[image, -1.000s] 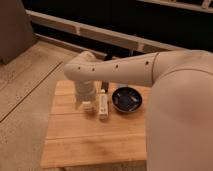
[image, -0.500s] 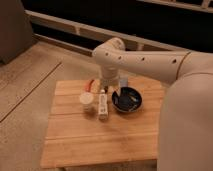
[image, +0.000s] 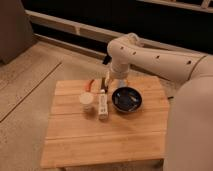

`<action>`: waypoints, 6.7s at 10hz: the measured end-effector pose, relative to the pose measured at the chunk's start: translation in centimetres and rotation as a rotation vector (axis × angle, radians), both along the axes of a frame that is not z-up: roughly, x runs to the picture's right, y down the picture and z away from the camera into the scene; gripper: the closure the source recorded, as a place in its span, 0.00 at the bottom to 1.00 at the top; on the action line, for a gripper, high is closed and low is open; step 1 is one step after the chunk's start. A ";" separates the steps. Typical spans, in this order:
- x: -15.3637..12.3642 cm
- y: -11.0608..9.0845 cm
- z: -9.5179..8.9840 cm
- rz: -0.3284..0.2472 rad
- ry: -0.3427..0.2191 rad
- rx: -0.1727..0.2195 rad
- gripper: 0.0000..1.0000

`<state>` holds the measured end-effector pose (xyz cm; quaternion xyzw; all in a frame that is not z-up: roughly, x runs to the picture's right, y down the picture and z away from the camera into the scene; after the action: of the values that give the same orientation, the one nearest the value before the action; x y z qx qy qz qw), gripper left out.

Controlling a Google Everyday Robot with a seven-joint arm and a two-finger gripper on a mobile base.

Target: Stand the bottle upright

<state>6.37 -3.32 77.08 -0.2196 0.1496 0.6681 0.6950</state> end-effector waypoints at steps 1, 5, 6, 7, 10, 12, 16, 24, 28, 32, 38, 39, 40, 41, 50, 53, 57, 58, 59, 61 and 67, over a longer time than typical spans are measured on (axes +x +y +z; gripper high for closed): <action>0.0 -0.5 0.7 -0.011 -0.028 -0.003 0.35; 0.1 -1.7 3.0 -0.031 -0.077 -0.024 0.35; 0.1 -1.7 3.0 -0.031 -0.077 -0.024 0.35; 0.1 -1.7 3.0 -0.031 -0.077 -0.024 0.35; 1.4 -2.0 3.5 -0.039 -0.029 -0.010 0.35; 0.4 -2.4 4.6 -0.061 -0.026 -0.001 0.35; -3.4 -3.7 7.6 -0.061 -0.143 0.057 0.35; -7.2 -3.4 12.9 -0.172 -0.271 0.010 0.35; -9.6 -1.2 14.1 -0.151 -0.268 -0.067 0.35; -8.3 1.1 15.8 -0.107 -0.143 -0.161 0.35; -9.3 4.7 18.0 -0.058 -0.096 -0.323 0.35; -9.3 4.7 18.0 -0.058 -0.096 -0.323 0.35; -9.2 4.7 18.0 -0.058 -0.096 -0.323 0.35; -9.3 4.7 18.0 -0.058 -0.096 -0.323 0.35; -8.7 5.9 18.7 -0.038 -0.078 -0.293 0.35; -8.3 3.8 19.2 -0.064 -0.080 -0.180 0.35; -9.7 5.5 19.4 -0.064 -0.126 -0.184 0.35; -9.6 5.7 19.5 -0.063 -0.127 -0.186 0.35; -9.5 5.7 19.6 -0.061 -0.128 -0.187 0.35; -9.1 5.8 19.9 -0.054 -0.129 -0.187 0.35; -8.2 5.7 21.7 -0.042 -0.151 -0.202 0.35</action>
<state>-1.87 2.33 98.74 -0.3352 0.1681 0.6166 0.6922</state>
